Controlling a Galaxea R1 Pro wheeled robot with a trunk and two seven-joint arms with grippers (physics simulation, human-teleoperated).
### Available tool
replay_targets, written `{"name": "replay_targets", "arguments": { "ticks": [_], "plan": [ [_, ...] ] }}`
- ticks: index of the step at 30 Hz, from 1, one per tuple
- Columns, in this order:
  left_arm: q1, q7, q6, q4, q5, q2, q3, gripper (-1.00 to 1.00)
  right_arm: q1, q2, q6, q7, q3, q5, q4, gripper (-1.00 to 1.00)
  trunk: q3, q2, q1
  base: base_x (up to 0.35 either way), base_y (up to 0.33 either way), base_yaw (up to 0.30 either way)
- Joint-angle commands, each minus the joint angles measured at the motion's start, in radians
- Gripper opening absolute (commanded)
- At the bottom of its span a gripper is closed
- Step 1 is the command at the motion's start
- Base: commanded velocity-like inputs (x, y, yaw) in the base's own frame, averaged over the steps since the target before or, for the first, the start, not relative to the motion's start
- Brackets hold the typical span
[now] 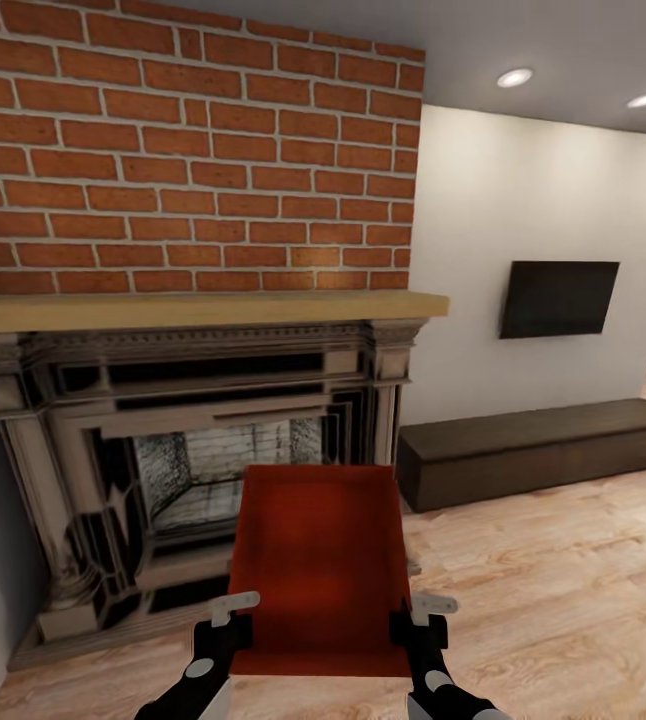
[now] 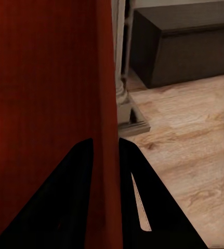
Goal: Move the two storage containers from the living room to the garage. In the garage, place one container on the floor and stack the other container on top of it (either order is fine).
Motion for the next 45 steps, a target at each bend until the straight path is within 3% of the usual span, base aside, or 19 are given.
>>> {"name": "replay_targets", "arguments": {
  "ticks": [1,45],
  "plan": [
    [-0.001,-0.074,0.064,0.003,0.016,0.000,-0.016,-1.00,-0.001,-0.007,-0.010,-0.025,0.054,-0.002,-0.002,-1.00,-0.001,-0.001,0.000,0.000,0.000,-0.286],
    [-0.001,-0.063,0.063,0.004,0.017,-0.001,-0.015,-1.00,-0.001,-0.007,-0.010,-0.024,0.054,-0.002,-0.002,-1.00,-0.001,-0.001,0.000,0.000,0.000,-0.286]
  ]
}}
